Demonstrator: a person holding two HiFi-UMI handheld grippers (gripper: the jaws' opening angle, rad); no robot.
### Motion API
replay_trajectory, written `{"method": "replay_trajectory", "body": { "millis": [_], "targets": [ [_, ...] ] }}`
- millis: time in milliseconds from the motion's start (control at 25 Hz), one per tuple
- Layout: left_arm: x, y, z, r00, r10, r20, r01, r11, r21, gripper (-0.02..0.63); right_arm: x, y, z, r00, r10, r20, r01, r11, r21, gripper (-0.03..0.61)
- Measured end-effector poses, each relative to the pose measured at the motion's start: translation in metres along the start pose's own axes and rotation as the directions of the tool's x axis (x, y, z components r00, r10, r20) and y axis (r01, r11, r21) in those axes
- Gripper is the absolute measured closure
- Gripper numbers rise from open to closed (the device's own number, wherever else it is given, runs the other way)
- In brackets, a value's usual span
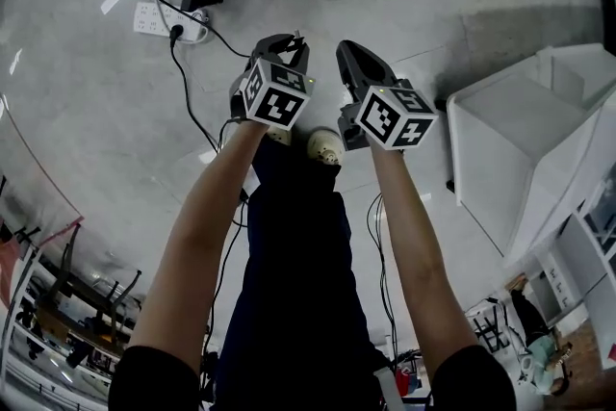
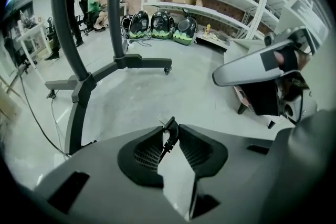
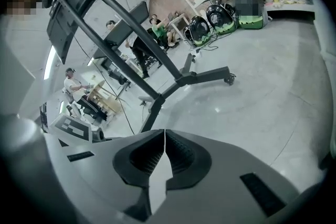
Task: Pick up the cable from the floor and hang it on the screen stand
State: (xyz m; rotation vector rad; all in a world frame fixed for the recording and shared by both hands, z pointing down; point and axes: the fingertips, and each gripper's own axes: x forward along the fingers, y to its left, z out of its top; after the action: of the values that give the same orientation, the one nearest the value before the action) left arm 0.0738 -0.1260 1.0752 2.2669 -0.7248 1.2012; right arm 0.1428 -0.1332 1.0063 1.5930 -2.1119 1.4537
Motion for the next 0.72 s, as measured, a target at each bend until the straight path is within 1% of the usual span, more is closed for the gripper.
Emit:
{"method": "replay_trajectory", "body": {
  "millis": [240,600,720],
  "targets": [
    [-0.043,0.002,0.027,0.999,0.001,0.038,0.000,1.000,-0.030,0.514,-0.020,0.026,0.021,1.000,-0.008,-0.007,0.008,1.000,-0.009,0.554],
    [-0.115,0.004,0.040,0.998,0.030,0.063,-0.026,0.997,-0.077,0.512,-0.053,0.083,0.042,1.000,0.009,-0.022,-0.010,0.999,-0.044,0.554],
    [-0.135,0.006,0.048,0.996,0.038,0.086,-0.031,0.996,-0.089,0.512,-0.060,0.103,0.050,1.000,0.022,-0.022,-0.023,0.998,-0.062,0.554]
  ]
}}
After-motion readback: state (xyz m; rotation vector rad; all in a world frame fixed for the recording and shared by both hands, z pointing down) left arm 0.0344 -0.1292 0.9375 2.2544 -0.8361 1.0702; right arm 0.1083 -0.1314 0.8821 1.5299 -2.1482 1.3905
